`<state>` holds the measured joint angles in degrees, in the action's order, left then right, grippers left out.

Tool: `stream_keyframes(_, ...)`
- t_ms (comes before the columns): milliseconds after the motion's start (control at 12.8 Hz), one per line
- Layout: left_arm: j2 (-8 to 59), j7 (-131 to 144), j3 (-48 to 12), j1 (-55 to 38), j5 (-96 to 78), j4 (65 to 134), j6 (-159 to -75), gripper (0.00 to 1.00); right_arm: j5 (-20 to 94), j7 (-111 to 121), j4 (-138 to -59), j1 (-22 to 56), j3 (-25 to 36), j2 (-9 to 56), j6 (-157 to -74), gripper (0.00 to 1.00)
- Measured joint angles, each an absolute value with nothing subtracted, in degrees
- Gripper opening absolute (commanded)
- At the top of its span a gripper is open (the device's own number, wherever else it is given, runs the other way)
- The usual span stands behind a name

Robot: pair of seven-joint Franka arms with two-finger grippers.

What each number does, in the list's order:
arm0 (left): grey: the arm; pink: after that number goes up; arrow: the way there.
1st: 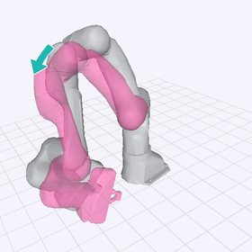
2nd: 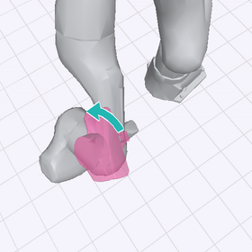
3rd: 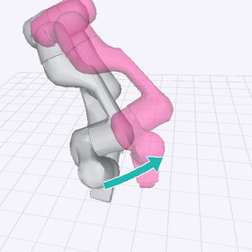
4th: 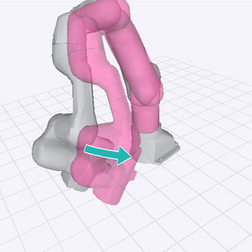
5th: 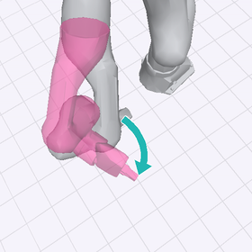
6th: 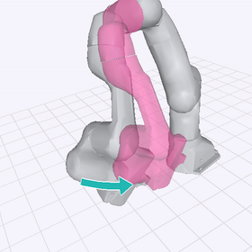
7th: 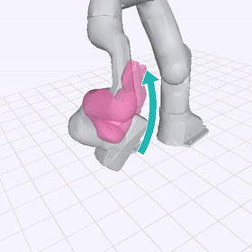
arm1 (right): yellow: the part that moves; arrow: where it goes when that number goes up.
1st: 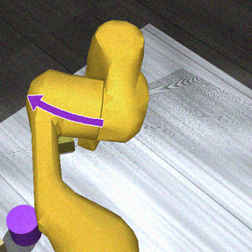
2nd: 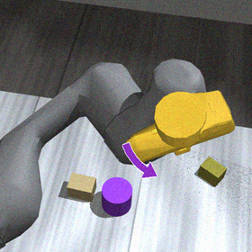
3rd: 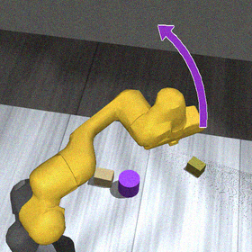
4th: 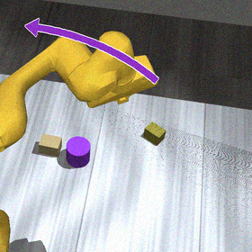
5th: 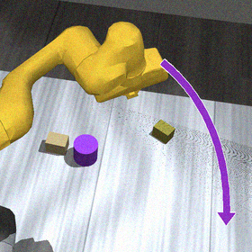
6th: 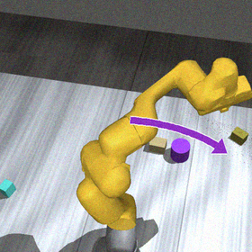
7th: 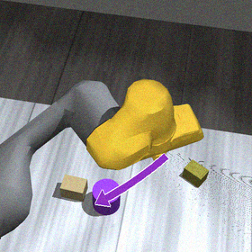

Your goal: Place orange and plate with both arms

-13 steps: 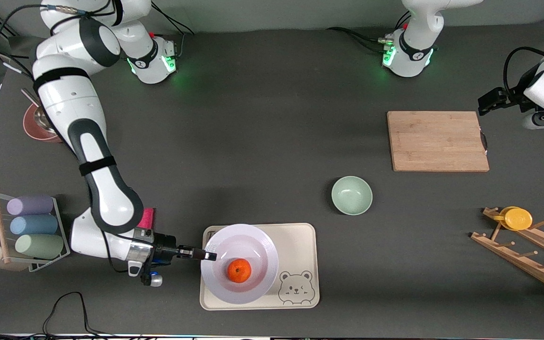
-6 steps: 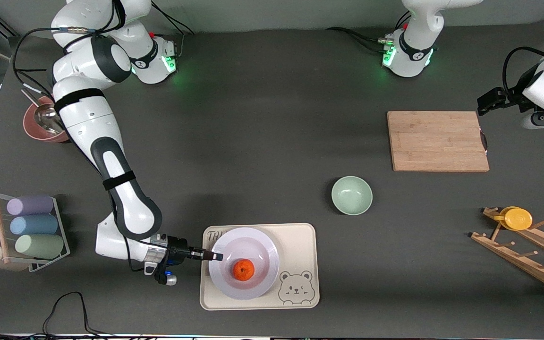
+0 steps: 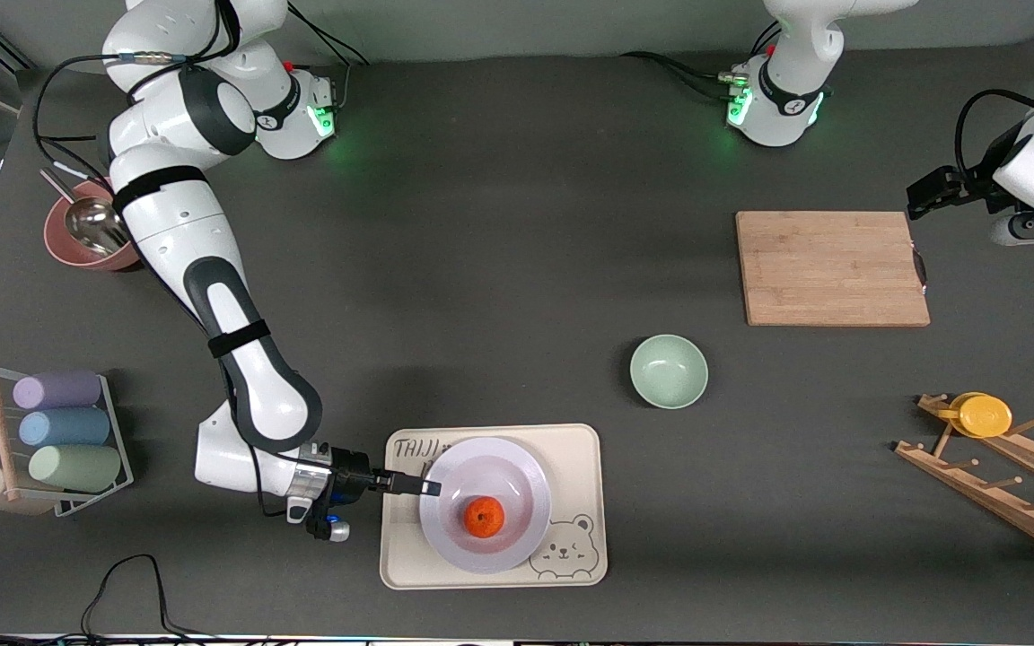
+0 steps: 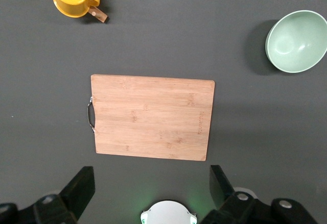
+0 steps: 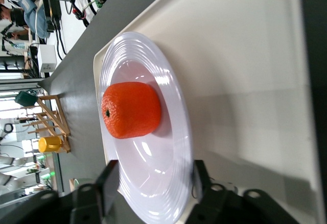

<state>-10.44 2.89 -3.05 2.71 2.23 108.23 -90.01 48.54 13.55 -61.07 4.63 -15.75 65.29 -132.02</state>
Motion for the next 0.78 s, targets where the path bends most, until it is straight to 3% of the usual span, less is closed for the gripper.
stream_keyframes(311,-10.2,2.9,-3.0,2.7,2.2,108.3,-90.3,1.00,35.7,7.7,-57.8,4.6,-16.0,64.2,-131.7,1.00)
stream_keyframes(779,-10.5,2.9,-3.0,2.7,2.9,107.3,-90.3,1.00,17.2,6.0,-53.7,3.9,-15.9,57.9,-118.7,1.00)
